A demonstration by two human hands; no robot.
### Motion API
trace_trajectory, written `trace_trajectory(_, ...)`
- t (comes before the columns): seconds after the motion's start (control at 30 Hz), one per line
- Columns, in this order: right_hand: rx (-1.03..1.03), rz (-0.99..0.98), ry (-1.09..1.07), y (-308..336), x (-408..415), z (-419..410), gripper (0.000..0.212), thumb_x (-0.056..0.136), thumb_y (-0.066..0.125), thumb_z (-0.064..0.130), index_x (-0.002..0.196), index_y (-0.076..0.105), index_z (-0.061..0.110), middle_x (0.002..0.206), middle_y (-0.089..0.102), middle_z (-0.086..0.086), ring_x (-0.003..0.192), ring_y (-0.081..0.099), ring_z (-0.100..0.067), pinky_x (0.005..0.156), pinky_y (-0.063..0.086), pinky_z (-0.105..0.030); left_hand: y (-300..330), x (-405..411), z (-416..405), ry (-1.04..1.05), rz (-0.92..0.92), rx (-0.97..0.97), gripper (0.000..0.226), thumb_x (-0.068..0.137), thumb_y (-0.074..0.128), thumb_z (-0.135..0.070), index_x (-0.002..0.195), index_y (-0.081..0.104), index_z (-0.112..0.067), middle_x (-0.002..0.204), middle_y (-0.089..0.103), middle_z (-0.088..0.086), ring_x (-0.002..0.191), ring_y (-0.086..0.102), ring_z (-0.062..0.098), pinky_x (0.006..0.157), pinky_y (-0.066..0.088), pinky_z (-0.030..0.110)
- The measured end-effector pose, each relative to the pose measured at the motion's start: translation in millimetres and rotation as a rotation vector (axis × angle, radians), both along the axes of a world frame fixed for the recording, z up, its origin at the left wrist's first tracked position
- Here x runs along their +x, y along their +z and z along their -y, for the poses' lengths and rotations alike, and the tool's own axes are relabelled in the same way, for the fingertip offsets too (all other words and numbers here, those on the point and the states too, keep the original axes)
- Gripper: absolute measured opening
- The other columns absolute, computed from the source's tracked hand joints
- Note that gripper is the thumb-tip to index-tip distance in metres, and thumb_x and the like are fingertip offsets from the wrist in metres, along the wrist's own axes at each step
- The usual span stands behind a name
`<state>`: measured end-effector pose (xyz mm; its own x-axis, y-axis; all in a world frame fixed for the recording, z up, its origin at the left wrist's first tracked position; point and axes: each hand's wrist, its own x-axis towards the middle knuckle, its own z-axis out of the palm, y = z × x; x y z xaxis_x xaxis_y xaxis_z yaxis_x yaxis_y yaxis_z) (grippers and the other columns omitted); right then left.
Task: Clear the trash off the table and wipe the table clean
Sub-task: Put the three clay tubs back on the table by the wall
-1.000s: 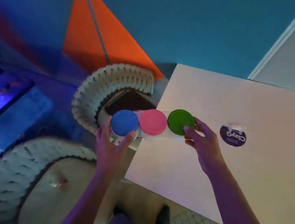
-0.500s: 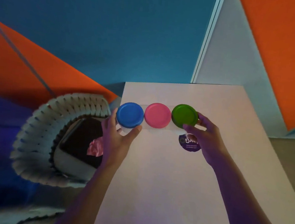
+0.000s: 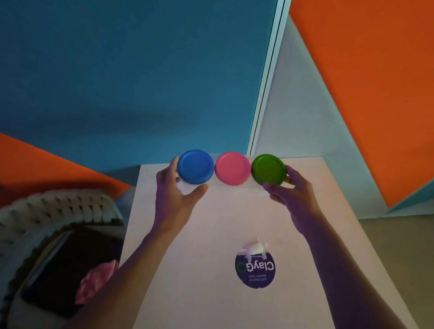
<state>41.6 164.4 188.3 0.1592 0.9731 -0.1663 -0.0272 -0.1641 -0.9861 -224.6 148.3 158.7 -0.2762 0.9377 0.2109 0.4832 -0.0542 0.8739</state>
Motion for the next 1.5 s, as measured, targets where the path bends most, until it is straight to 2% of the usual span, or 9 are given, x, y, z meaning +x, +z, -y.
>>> trace_trajectory(0.23, -0.076, -0.037, 0.067, -27, 35, -106, 0.054, 0.078, 0.080, 0.002, 0.127, 0.060, 0.015, 0.105, 0.060, -0.003, 0.082, 0.063, -0.021, 0.079, 0.056, -0.039, -17, 35, -92, 0.045, 0.009, -0.075, 0.084, 0.081, 0.084, -0.031, 0.150, 0.036, -0.030, 0.133, 0.037, -0.005, 0.116, 0.054, 0.012, 0.091, 0.045, 0.024)
trace_trajectory(0.37, -0.165, -0.079, 0.085, -50, 46, -161, 0.038, 0.090, 0.068, 0.007, 0.126, 0.059, 0.012, 0.100, 0.061, -0.011, 0.080, 0.062, -0.022, 0.076, 0.052, -0.038, -43, 46, -143, 0.085, -0.011, -0.145, 0.083, 0.080, 0.084, -0.031, 0.149, 0.038, -0.030, 0.132, 0.038, -0.005, 0.118, 0.056, 0.018, 0.095, 0.051, 0.033)
trace_trajectory(0.5, -0.242, -0.077, 0.107, -76, 46, -199, 0.014, 0.094, 0.062, 0.009, 0.095, 0.060, 0.023, 0.095, 0.061, -0.008, 0.084, 0.060, -0.025, 0.077, 0.049, -0.040, -74, 48, -184, 0.125, -0.022, -0.240, 0.084, 0.079, 0.083, -0.032, 0.150, 0.039, -0.029, 0.137, 0.042, 0.003, 0.118, 0.057, 0.024, 0.098, 0.054, 0.043)
trace_trajectory(0.63, -0.302, -0.065, 0.111, -104, 45, -233, 0.016, 0.095, 0.059, 0.012, 0.105, 0.055, 0.024, 0.098, 0.062, -0.005, 0.087, 0.062, -0.025, 0.077, 0.051, -0.040, -101, 48, -215, 0.150, -0.051, -0.297, 0.083, 0.080, 0.082, -0.032, 0.151, 0.038, -0.027, 0.137, 0.044, 0.004, 0.116, 0.056, 0.022, 0.094, 0.051, 0.034)
trace_trajectory(0.73, -0.333, -0.072, 0.098, -120, 42, -251, 0.022, 0.096, 0.058, 0.012, 0.114, 0.051, 0.024, 0.099, 0.061, -0.005, 0.089, 0.062, -0.025, 0.077, 0.051, -0.040, -117, 49, -230, 0.165, -0.044, -0.330, 0.083, 0.078, 0.083, -0.034, 0.149, 0.040, -0.026, 0.135, 0.046, 0.004, 0.113, 0.059, 0.023, 0.094, 0.054, 0.037)
trace_trajectory(0.93, -0.385, -0.063, 0.073, -151, 39, -277, 0.017, 0.097, 0.057, 0.015, 0.109, 0.052, 0.025, 0.098, 0.060, -0.002, 0.092, 0.062, -0.026, 0.077, 0.051, -0.040, -152, 51, -246, 0.186, -0.012, -0.360, 0.082, 0.074, 0.082, -0.040, 0.146, 0.044, -0.026, 0.132, 0.052, 0.003, 0.110, 0.062, 0.024, 0.093, 0.055, 0.040)
trace_trajectory(1.07, -0.405, -0.062, 0.072, -165, 38, -283, 0.041, 0.096, 0.058, 0.018, 0.137, 0.050, 0.021, 0.110, 0.061, -0.005, 0.090, 0.063, -0.024, 0.077, 0.054, -0.040, -166, 51, -247, 0.196, 0.006, -0.379, 0.081, 0.075, 0.080, -0.041, 0.146, 0.044, -0.027, 0.131, 0.052, 0.002, 0.111, 0.061, 0.021, 0.095, 0.054, 0.040)
trace_trajectory(1.33, -0.402, -0.070, 0.061, -177, 36, -290, 0.047, 0.096, 0.057, 0.018, 0.142, 0.048, 0.020, 0.115, 0.061, -0.006, 0.087, 0.064, -0.021, 0.084, 0.057, -0.044, -175, 50, -256, 0.187, 0.014, -0.385, 0.081, 0.078, 0.082, -0.035, 0.148, 0.042, -0.026, 0.136, 0.048, 0.003, 0.115, 0.059, 0.022, 0.097, 0.053, 0.040)
trace_trajectory(1.5, -0.420, -0.135, 0.066, -179, 37, -282, 0.062, 0.096, 0.060, 0.018, 0.152, 0.035, 0.023, 0.132, 0.057, -0.008, 0.102, 0.065, -0.027, 0.082, 0.057, -0.042, -172, 44, -260, 0.132, -0.004, -0.412, 0.084, 0.074, 0.083, -0.044, 0.146, 0.043, -0.029, 0.138, 0.052, -0.001, 0.116, 0.058, 0.022, 0.096, 0.053, 0.038)
